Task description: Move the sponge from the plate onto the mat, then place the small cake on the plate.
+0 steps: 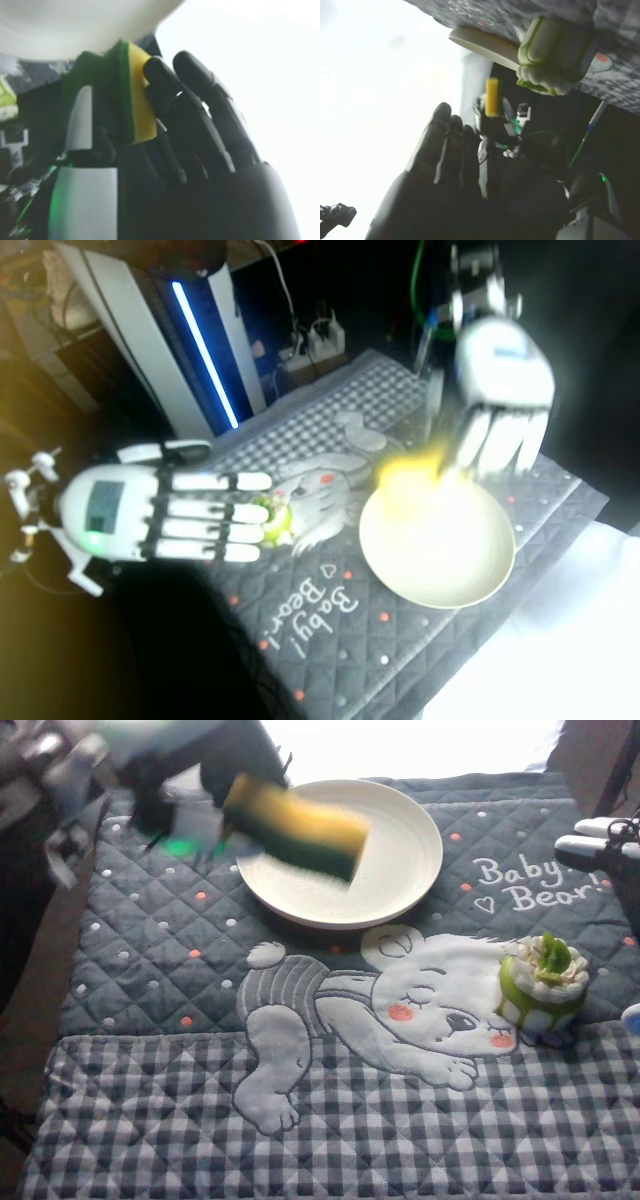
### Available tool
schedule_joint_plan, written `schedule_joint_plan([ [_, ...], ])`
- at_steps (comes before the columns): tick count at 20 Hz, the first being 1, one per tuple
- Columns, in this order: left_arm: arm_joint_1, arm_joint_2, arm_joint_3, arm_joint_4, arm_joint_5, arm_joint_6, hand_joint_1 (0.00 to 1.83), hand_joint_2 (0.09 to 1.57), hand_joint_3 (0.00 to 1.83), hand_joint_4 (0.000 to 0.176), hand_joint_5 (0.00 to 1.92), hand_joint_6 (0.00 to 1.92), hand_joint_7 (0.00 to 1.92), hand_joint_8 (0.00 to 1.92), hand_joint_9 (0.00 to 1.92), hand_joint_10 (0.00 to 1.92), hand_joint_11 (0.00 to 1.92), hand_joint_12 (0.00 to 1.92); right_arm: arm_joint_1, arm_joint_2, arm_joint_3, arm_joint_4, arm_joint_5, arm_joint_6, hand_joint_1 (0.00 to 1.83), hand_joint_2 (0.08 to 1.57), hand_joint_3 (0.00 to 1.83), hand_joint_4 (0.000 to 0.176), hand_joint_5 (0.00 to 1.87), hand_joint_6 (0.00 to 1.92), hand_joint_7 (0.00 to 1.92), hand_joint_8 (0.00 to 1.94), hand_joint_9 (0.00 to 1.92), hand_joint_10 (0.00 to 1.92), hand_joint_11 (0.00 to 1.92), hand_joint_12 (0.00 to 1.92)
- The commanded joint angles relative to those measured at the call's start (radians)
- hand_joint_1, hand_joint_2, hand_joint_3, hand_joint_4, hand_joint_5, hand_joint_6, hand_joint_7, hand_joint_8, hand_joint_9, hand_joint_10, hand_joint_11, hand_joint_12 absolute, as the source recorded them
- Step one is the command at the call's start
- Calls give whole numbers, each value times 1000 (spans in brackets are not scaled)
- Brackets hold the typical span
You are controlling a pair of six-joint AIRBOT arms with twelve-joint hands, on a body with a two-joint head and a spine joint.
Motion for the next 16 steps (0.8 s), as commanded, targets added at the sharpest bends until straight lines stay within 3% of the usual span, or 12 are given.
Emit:
schedule_joint_plan([
  [1,15,27,-28,13,-157,-22,1274,1068,5,0,1202,371,1040,1115,878,877,465,1675,10,7,-2,36,117,9,525,976,7,116,132,10,85,0,97,0,112,70],
  [3,89,89,-87,47,-208,-100,1276,1078,0,0,1166,422,1027,1153,935,1014,703,1606,10,7,-2,43,117,9,521,982,7,102,138,9,94,4,110,6,141,84],
  [5,150,110,-110,69,-229,-177,1279,1048,0,0,1191,431,1121,957,1037,786,820,1311,10,7,-2,56,117,9,631,985,4,71,157,11,109,8,90,4,113,72],
  [6,169,111,-116,69,-223,-181,1272,1091,1,0,1190,331,979,1239,947,1155,799,1527,10,7,-2,63,117,9,623,991,5,72,159,9,122,11,99,7,118,73],
  [8,191,98,-117,69,-191,-180,1279,1076,2,0,1141,454,1050,1117,936,1058,735,1472,10,6,1,70,117,9,612,1001,8,80,156,5,117,5,87,0,103,66],
  [10,215,83,-117,72,-160,-184,1268,1102,0,0,1131,455,970,1266,930,1373,829,1655,10,1,9,77,115,9,577,1014,9,83,163,5,136,10,110,10,131,81],
  [11,224,80,-117,73,-152,-185,1269,1099,1,0,1109,498,989,1230,926,1258,792,1540,10,-9,17,90,114,9,562,1062,6,60,184,3,160,5,139,8,153,109],
  [12,231,77,-116,73,-148,-185,1271,1096,0,0,1095,508,1010,1192,943,1149,766,1426,11,-17,23,99,114,9,533,1137,7,64,227,4,189,3,160,5,157,129],
  [13,235,75,-115,73,-143,-185,1271,1096,0,0,1095,508,1010,1192,943,1149,766,1426,25,-25,29,103,114,9,533,1137,7,64,227,4,189,3,160,5,157,129],
  [14,240,74,-113,72,-138,-185,1176,1061,9,0,1097,717,974,888,893,1176,682,1522,53,-39,38,101,115,9,438,1232,15,62,298,10,238,7,197,8,168,161],
  [15,243,74,-113,69,-138,-186,1176,1061,9,0,1097,717,974,888,893,1176,682,1522,63,-45,42,99,115,9,438,1232,15,62,298,10,238,7,197,8,168,161],
  [16,250,75,-114,60,-141,-186,1128,1079,4,0,1051,843,947,785,815,1238,607,1558,82,-58,48,91,114,9,393,1264,8,43,331,7,278,6,217,6,182,175],
])
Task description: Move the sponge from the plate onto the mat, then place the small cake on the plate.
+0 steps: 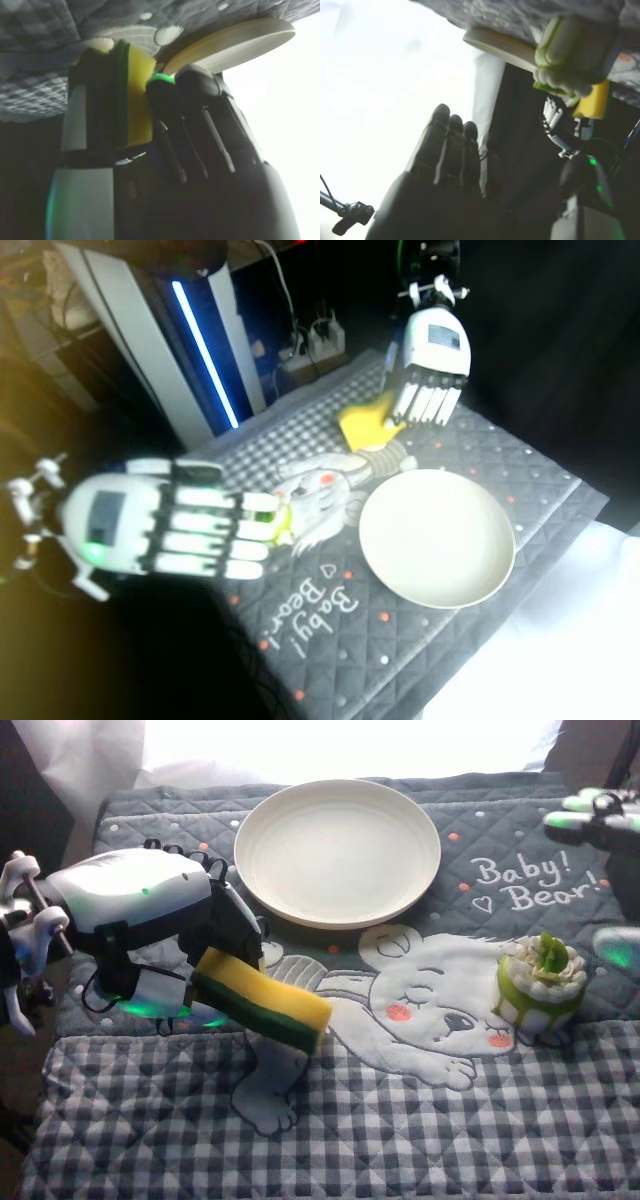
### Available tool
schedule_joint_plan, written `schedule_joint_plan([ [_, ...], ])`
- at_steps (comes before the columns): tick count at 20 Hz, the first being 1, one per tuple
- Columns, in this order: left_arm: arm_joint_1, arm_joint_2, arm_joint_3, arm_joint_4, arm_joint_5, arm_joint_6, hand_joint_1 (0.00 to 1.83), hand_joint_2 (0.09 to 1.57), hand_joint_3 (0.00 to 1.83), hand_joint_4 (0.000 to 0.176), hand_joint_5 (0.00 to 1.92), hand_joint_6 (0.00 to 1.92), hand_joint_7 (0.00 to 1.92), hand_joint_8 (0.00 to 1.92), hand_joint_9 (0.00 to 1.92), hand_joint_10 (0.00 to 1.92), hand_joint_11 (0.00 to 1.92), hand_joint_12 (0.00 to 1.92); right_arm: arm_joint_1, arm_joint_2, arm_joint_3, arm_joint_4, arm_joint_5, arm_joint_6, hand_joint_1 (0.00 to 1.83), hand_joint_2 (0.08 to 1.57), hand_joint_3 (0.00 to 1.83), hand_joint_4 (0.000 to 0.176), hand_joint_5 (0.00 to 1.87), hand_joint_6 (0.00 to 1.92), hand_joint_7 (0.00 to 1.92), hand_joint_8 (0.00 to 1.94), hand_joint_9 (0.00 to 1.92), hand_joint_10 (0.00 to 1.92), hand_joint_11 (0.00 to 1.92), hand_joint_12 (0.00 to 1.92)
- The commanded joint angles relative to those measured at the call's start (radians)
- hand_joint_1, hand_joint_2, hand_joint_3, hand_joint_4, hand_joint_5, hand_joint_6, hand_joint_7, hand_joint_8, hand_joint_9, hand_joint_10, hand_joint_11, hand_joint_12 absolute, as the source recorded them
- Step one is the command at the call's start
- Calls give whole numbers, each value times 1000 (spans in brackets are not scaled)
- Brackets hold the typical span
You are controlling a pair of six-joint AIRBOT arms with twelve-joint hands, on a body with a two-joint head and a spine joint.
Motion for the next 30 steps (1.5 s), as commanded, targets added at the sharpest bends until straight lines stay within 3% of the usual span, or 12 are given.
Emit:
schedule_joint_plan([
  [1,0,-3,0,-27,-109,-2,1005,1040,0,0,914,325,916,709,732,1193,446,1554,17,-9,10,22,125,6,386,1283,3,44,378,6,340,7,263,8,187,188],
  [5,31,2,-8,-67,-157,-3,826,891,0,0,791,0,624,937,479,1354,202,1699,54,-42,29,-22,66,6,439,1264,0,64,447,4,387,0,278,0,170,204],
  [8,44,18,-24,-92,-216,-3,713,832,0,0,605,0,546,446,416,819,89,1424,58,-42,29,-48,38,9,482,1209,2,63,371,0,321,0,303,2,160,424],
  [12,81,61,-68,-160,-333,40,714,744,0,10,422,0,352,121,152,634,3,1238,58,-43,29,-65,0,9,532,1024,3,150,145,5,209,0,303,0,19,975],
  [15,113,94,-103,-217,-462,67,786,783,7,0,354,1,328,86,153,458,0,861,62,-58,40,-78,-46,9,703,908,0,95,190,5,188,0,279,0,0,1125],
  [19,131,108,-119,-255,-565,75,705,817,0,0,398,10,401,143,184,628,0,980,85,-93,69,-110,-133,12,881,891,0,121,286,3,233,2,365,16,58,1187],
  [21,135,107,-123,-260,-575,75,729,842,1,0,423,12,402,138,177,600,0,954,95,-106,80,-132,-176,12,1012,919,2,54,495,10,437,12,598,52,258,1185],
  [23,145,104,-123,-268,-575,75,715,854,1,0,413,4,407,114,201,553,0,963,99,-113,86,-138,-186,12,1057,942,2,43,581,8,513,14,636,52,171,1250],
  [24,152,104,-123,-275,-575,75,728,853,0,0,393,0,395,99,191,534,0,950,103,-113,88,-141,-187,12,1081,953,2,34,680,14,644,51,744,123,205,1437],
  [25,160,104,-123,-282,-576,75,743,854,0,0,405,6,413,102,203,537,0,964,110,-113,91,-151,-192,12,1151,968,0,0,860,12,821,247,651,830,280,1679],
  [26,167,104,-123,-287,-578,75,740,842,0,0,421,12,431,107,219,543,0,963,119,-112,94,-161,-196,12,1283,1062,1,0,1100,499,1098,988,915,1190,602,1687],
  [30,180,102,-123,-298,-578,75,778,832,0,0,435,15,439,106,214,546,0,935,192,-105,114,-203,-206,12,1395,1055,0,0,1111,608,1137,668,1015,1180,859,1374],
])
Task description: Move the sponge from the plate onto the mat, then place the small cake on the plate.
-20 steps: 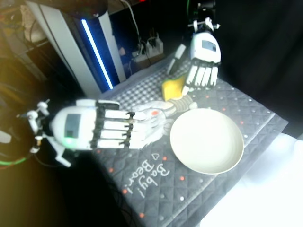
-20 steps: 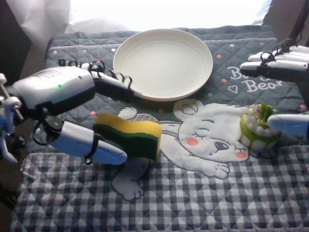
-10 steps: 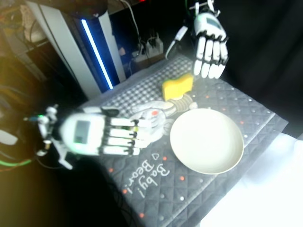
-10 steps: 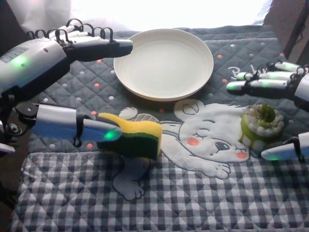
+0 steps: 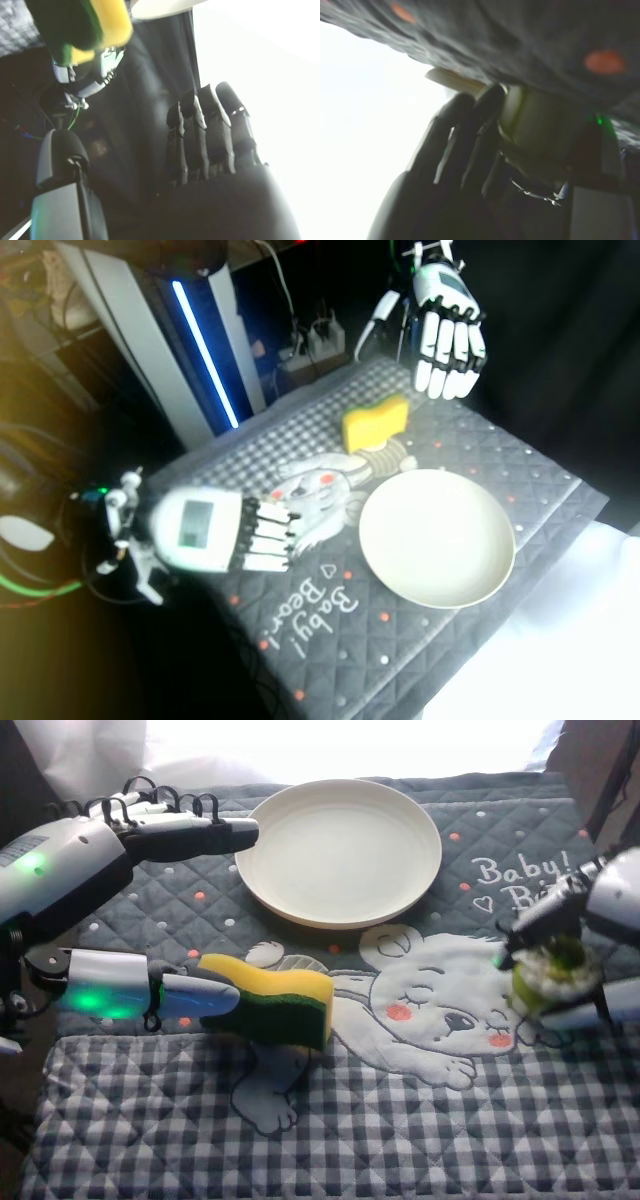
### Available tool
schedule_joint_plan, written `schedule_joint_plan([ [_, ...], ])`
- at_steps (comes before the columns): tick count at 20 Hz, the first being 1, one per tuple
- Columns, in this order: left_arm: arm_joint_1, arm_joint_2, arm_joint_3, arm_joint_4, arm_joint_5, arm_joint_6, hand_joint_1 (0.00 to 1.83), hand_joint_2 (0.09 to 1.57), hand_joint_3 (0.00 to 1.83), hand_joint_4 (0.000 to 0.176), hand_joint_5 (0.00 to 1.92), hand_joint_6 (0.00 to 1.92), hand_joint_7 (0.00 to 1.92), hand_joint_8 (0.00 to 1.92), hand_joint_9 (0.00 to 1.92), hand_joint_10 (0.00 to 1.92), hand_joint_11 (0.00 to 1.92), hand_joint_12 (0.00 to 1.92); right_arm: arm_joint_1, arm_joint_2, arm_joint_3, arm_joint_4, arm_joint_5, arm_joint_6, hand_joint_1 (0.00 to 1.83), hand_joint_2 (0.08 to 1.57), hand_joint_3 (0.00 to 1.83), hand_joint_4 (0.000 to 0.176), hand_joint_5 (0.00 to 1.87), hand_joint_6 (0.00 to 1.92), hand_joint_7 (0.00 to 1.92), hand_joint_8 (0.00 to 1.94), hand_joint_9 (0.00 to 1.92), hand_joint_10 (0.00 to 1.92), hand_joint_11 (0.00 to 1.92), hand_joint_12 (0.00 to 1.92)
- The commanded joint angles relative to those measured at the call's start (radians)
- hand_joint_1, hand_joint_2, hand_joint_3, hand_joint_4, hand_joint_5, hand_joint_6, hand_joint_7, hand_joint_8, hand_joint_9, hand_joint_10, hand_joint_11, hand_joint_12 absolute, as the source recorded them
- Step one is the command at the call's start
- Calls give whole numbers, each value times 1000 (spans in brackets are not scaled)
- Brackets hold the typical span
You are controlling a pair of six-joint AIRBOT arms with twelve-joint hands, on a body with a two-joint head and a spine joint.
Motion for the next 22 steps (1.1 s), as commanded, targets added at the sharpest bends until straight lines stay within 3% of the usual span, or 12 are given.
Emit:
schedule_joint_plan([
  [1,-5,-4,-3,-11,-125,-2,786,829,0,0,437,15,444,107,211,543,0,933,55,12,17,32,124,3,1391,1066,2,0,1045,754,1132,685,990,1179,821,1330],
  [3,-1,-4,-4,-17,-132,-2,782,822,0,0,435,12,433,100,197,532,0,885,129,14,33,10,122,0,1299,1042,0,0,1080,747,1236,625,1186,942,1049,1353],
  [4,0,-5,-4,-21,-134,-2,795,810,0,0,451,18,442,104,205,534,0,877,165,16,40,11,122,-19,1379,1035,2,0,1037,778,1307,293,1147,998,1047,1219],
  [10,-5,-26,8,-24,-140,-2,778,828,0,0,485,12,472,89,272,468,0,965,381,-134,163,9,13,-49,1406,1019,0,0,1047,768,1335,224,1198,853,1133,852],
  [11,-8,-35,13,-24,-145,-2,809,815,0,0,508,20,487,94,279,469,0,969,419,-192,205,9,-48,-49,1285,1009,3,0,1107,764,1443,168,1381,436,1192,1023],
  [12,-10,-40,17,-24,-144,-2,802,814,0,0,511,19,490,94,283,470,0,985,428,-210,220,9,-68,-49,1281,1000,2,0,1163,658,1434,202,1401,398,1181,1098],
  [14,-22,-57,29,-20,-136,-3,789,820,0,0,507,15,491,92,274,470,0,969,440,-260,258,9,-122,-49,1383,1002,0,0,1142,596,1391,144,1265,727,1132,984],
  [18,-39,-76,41,-12,-137,-9,770,816,0,0,535,13,522,115,265,627,0,1163,443,-360,324,-16,-244,-49,1404,1011,0,0,1094,772,1370,97,1210,762,869,844],
  [19,-41,-78,41,-11,-139,-12,770,821,0,0,541,12,526,147,256,700,20,1158,443,-385,340,-38,-274,-49,1282,1062,4,0,1097,672,1112,827,1004,546,698,1119],
  [20,-43,-82,43,-10,-139,-15,776,812,0,0,563,21,535,163,256,718,23,1157,443,-397,348,-46,-290,-49,1129,962,0,24,759,193,640,454,677,375,368,1205],
  [21,-47,-88,47,-8,-136,-18,764,816,0,0,571,17,508,245,228,798,12,1220,443,-405,352,-48,-301,-49,1019,891,0,101,548,38,478,154,456,192,73,1187],
  [22,-48,-91,49,-7,-134,-23,763,817,0,0,573,10,450,363,202,832,2,1222,443,-413,355,-48,-307,-49,984,858,0,131,446,7,420,42,392,81,14,1089],
])
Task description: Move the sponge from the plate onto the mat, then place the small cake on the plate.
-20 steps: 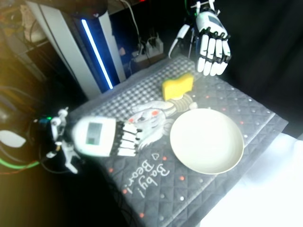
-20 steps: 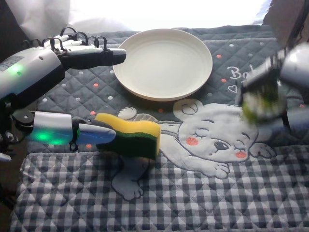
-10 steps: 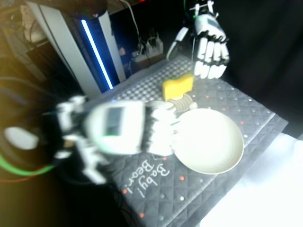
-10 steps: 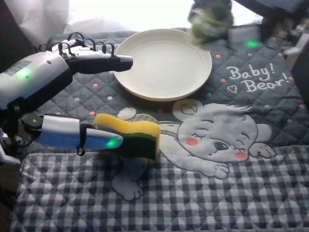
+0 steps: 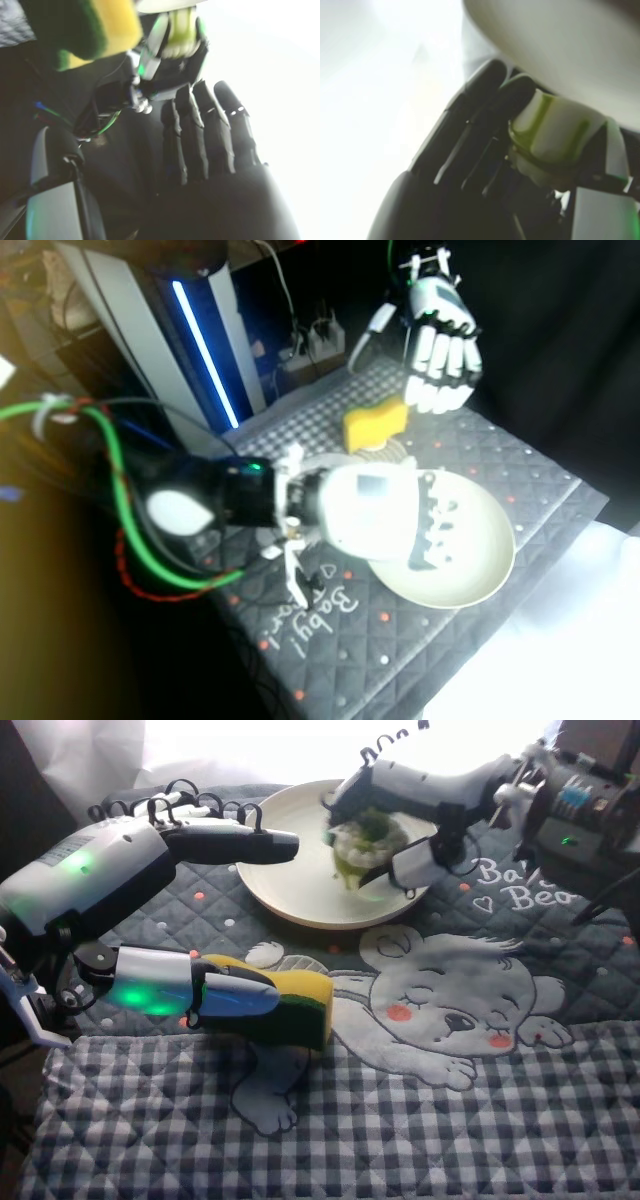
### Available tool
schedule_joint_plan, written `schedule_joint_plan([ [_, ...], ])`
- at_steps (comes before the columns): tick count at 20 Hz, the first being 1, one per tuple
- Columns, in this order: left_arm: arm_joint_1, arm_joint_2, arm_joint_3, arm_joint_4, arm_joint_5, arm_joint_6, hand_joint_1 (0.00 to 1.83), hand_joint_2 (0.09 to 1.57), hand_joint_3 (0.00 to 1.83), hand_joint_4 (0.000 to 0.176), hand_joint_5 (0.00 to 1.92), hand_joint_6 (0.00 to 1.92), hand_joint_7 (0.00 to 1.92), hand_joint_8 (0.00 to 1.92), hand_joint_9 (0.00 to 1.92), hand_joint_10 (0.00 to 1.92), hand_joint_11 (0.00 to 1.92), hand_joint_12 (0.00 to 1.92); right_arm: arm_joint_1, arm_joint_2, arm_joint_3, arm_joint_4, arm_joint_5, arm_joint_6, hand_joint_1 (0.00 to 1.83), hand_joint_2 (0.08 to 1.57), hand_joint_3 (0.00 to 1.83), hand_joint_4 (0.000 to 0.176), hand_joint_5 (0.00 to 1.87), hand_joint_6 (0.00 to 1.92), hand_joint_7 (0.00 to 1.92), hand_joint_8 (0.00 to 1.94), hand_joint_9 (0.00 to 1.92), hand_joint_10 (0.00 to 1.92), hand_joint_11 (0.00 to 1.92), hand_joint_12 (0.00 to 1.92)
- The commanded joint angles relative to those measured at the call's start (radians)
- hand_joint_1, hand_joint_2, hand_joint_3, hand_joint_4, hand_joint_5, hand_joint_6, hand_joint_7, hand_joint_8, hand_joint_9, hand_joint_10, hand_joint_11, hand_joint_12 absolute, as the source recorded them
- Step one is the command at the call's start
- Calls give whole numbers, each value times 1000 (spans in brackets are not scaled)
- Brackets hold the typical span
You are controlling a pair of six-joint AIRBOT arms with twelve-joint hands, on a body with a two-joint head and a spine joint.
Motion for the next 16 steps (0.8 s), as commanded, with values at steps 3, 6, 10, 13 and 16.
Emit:
schedule_joint_plan([
  [3,-11,-6,6,-9,-119,-18,767,827,1,0,567,4,338,592,178,829,0,1167,18,-10,20,30,102,-2,783,794,0,173,193,0,210,2,228,4,0,723],
  [6,-10,-8,7,-9,-113,-25,776,830,0,0,588,10,359,573,232,732,0,1117,27,-24,31,3,89,-2,756,777,0,176,86,10,134,7,128,3,0,362],
  [10,-5,-6,5,-13,-118,-28,783,836,0,0,554,2,423,342,292,483,0,958,81,42,-43,-88,91,-1,781,785,0,176,65,1,128,2,158,3,0,598],
  [13,27,7,-5,-37,-144,-37,735,822,0,0,573,12,511,175,375,348,36,994,81,175,-141,-121,169,-1,761,805,4,176,40,3,94,2,75,2,0,448],
  [16,74,39,-24,-77,-193,-36,668,850,0,0,482,0,478,91,371,282,30,1068,81,291,-229,-141,259,-1,732,828,1,154,67,8,112,1,66,0,0,258],
])
